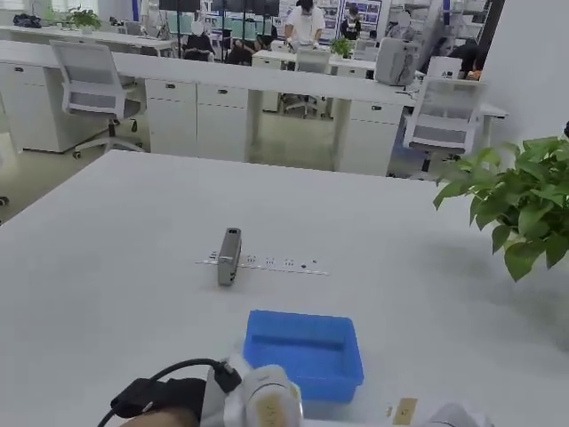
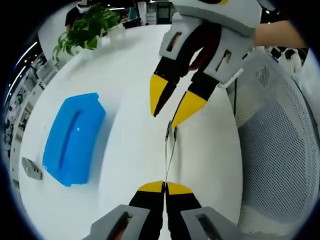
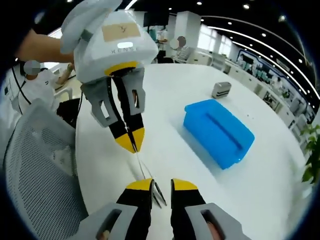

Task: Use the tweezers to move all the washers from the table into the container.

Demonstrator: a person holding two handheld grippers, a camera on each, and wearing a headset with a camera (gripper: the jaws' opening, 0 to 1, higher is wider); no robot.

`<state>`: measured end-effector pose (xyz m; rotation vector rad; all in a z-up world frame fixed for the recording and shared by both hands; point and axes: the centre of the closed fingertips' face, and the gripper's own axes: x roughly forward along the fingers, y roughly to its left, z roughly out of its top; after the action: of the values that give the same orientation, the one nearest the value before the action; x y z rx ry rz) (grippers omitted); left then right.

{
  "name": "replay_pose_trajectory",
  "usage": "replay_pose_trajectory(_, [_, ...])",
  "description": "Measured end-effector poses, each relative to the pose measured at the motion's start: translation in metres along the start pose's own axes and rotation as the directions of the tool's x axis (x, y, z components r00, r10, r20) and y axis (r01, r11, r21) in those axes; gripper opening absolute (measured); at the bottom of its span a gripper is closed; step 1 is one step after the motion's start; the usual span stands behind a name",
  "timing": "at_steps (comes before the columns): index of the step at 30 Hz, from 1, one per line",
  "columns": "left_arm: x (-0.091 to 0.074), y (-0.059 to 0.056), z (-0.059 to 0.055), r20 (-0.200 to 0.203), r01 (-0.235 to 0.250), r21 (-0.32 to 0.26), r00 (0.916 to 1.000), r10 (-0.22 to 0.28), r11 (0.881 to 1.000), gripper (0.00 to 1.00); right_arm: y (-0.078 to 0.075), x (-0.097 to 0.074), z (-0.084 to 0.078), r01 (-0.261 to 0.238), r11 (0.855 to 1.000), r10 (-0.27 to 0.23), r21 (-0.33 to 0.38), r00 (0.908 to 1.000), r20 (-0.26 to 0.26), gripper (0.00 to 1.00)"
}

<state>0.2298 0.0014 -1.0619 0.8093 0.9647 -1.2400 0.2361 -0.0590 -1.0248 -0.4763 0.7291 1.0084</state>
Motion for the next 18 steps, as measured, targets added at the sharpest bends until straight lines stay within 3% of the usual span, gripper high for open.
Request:
replay_pose_trajectory(3, [0.003, 0.003, -0.004, -0.034, -0.008, 0.005, 0.9994, 0.009, 1.000, 0.00, 0.007, -0.008, -0.006, -0.004, 0.991, -0.002, 0.132, 0.9990, 0.046, 0.14])
replay_pose_trajectory(5, [0.005, 0.005, -0.006, -0.060, -0.014, 0.008, 0.9981, 0.015, 1.000, 0.00, 0.008, -0.014, -0.011, 0.019, 0.986, -0.028, 0.166, 0.9983, 0.052, 0.17])
replay_pose_trajectory(10, [0.012, 0.011, -0.011, -0.118, -0.020, 0.050, 0.9926, 0.026, 0.999, 0.00, 0.009, -0.034, -0.022, 0.085, 0.949, -0.123, 0.304, 0.9864, 0.109, 0.18])
replay_pose_trajectory(13, [0.016, 0.014, -0.012, -0.157, -0.014, 0.056, 0.9873, 0.022, 0.998, 0.00, 0.012, -0.038, -0.034, 0.103, 0.931, -0.147, 0.350, 0.9838, 0.102, 0.19])
replay_pose_trajectory(14, [0.016, 0.012, -0.017, -0.199, 0.005, 0.052, 0.9799, 0.005, 0.999, 0.00, 0.013, -0.040, -0.038, 0.107, 0.925, -0.153, 0.365, 0.9834, 0.098, 0.21])
replay_pose_trajectory(16, [0.015, 0.013, -0.014, -0.192, -0.003, 0.057, 0.9814, 0.014, 0.998, 0.00, 0.011, -0.042, -0.043, 0.126, 0.919, -0.170, 0.374, 0.9814, 0.089, 0.25])
replay_pose_trajectory(18, [0.014, 0.011, -0.016, -0.209, 0.005, 0.052, 0.9778, 0.006, 0.999, 0.00, 0.006, -0.046, -0.041, 0.143, 0.914, -0.191, 0.380, 0.9776, 0.089, 0.26])
